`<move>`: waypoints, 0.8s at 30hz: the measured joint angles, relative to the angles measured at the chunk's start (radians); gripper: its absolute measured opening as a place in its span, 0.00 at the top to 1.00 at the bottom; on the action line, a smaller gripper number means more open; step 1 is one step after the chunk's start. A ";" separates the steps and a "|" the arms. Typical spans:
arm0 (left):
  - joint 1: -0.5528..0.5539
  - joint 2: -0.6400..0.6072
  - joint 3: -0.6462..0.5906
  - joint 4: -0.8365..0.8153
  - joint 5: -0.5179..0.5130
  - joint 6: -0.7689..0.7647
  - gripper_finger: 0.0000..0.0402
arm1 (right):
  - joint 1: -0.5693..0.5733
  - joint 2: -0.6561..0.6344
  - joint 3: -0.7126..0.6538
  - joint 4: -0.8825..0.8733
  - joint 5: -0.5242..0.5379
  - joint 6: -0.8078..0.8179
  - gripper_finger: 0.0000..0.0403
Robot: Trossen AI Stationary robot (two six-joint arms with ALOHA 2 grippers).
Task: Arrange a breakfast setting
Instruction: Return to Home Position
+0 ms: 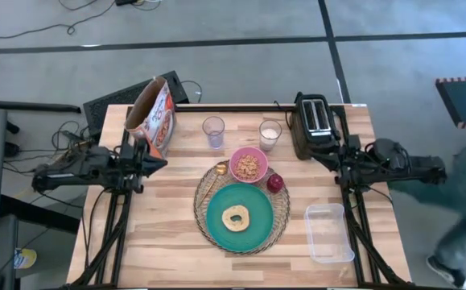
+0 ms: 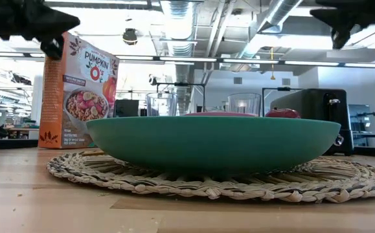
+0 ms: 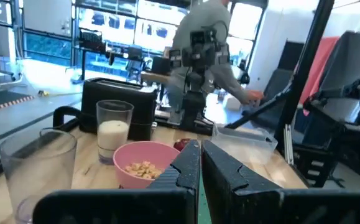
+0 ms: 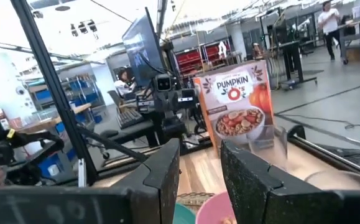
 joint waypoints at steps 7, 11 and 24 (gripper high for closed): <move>0.000 -0.034 -0.060 -0.003 0.009 -0.015 1.00 | -0.002 -0.143 -0.116 0.038 0.007 -0.029 0.63; 0.000 -0.047 -0.059 -0.009 0.009 0.009 1.00 | -0.003 -0.132 -0.180 0.112 0.040 -0.020 0.63; 0.000 -0.046 -0.141 -0.033 0.053 0.018 1.00 | 0.007 -0.144 -0.363 0.188 0.052 0.046 0.63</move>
